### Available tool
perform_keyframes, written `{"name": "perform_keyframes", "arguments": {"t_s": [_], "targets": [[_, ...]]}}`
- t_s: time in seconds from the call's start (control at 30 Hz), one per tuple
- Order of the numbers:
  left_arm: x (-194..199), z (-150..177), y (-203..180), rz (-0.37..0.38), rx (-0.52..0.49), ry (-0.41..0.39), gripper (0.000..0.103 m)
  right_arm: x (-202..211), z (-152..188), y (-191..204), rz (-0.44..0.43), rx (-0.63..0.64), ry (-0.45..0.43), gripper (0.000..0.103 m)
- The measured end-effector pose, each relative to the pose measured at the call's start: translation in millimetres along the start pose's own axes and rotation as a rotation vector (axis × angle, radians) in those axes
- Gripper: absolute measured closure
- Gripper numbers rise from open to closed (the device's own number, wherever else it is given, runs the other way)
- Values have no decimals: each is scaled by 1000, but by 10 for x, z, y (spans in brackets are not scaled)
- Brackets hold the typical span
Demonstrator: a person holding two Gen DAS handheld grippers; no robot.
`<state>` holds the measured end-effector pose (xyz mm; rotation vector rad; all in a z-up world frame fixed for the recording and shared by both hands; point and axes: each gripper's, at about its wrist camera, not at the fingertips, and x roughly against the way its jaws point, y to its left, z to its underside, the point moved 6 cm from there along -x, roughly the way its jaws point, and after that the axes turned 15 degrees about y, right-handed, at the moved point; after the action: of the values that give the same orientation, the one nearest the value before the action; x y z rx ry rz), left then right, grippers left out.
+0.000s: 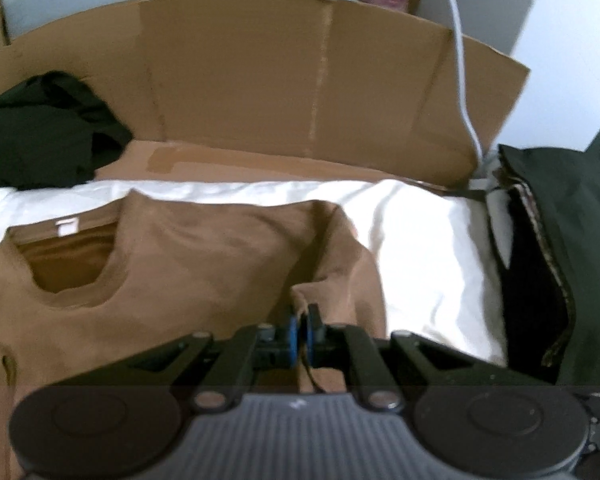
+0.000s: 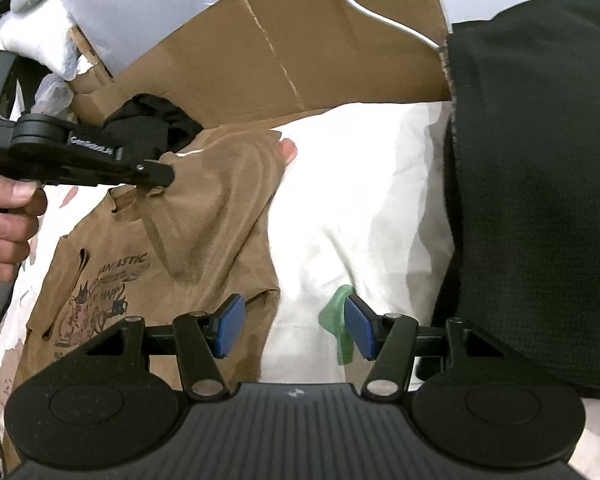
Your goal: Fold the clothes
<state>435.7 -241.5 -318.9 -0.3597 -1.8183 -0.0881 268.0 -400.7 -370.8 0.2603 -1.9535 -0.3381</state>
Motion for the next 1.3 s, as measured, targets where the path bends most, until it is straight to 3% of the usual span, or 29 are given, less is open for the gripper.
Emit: {"name": "perform_keyframes", "arguments": {"t_s": [0.3, 0.63, 1.03, 1.1, 1.3], "targets": [[-224, 128, 462, -11, 97, 29, 98, -24, 43, 82, 12, 44, -7, 43], [-434, 218, 646, -13, 130, 65, 97, -115, 82, 76, 34, 56, 18, 43], [-542, 265, 784, 146, 101, 65, 96, 235, -216, 186, 91, 15, -108, 43], [-544, 279, 829, 179, 90, 56, 96, 238, -377, 262, 141, 37, -107, 43], [-605, 308, 1004, 287, 118, 38, 96, 86, -882, 523, 180, 88, -67, 43]]}}
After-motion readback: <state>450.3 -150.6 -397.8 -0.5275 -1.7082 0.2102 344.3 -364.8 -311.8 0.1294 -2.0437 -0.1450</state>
